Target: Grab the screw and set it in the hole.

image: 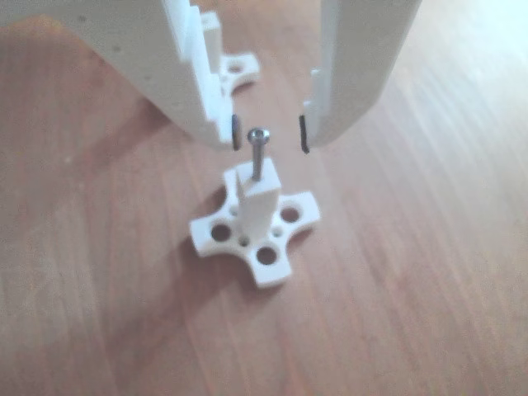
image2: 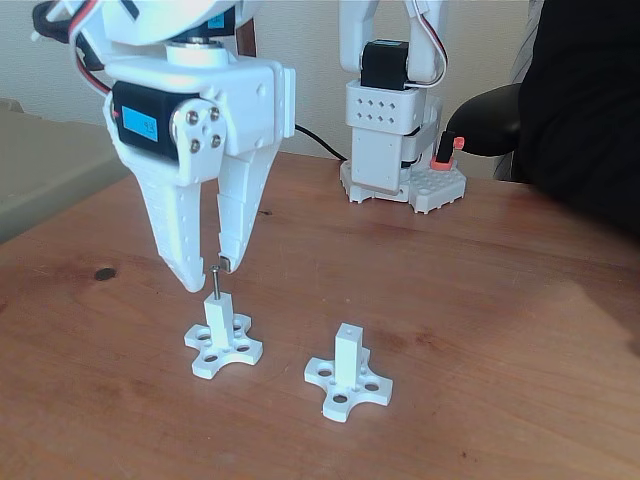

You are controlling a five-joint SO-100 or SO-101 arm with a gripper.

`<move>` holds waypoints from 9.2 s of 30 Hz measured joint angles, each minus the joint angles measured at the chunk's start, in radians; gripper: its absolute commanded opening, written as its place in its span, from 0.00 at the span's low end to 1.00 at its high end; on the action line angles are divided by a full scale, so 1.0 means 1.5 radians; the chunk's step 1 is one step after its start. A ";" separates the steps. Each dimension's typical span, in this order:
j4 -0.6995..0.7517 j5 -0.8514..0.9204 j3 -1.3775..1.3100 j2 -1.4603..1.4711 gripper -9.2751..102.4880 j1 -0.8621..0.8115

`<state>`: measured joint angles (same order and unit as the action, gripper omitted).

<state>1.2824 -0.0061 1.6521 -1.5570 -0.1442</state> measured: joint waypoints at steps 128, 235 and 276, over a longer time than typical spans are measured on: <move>0.022 0.010 -0.102 0.010 0.04 0.071; -0.019 -0.039 0.001 -0.022 0.04 0.219; -0.022 -0.039 0.001 -0.002 0.04 0.219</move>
<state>1.2487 -0.0644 1.6536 -1.5601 0.1841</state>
